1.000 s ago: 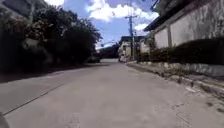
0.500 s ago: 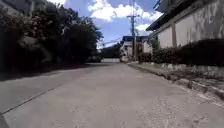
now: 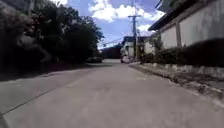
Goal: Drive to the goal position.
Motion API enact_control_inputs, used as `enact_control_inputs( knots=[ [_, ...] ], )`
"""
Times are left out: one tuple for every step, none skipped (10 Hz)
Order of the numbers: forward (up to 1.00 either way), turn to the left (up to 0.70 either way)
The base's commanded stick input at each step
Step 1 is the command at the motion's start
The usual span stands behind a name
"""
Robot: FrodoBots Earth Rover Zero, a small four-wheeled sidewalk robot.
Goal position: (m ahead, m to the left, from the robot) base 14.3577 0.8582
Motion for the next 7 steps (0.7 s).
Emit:
enact_control_inputs(
  knots=[
    [0.70, 0.00],
    [0.70, 0.00],
    [0.70, 0.00],
    [0.70, 0.00],
    [0.70, -0.11],
    [0.70, -0.35],
    [0.70, -0.35]
  ],
)
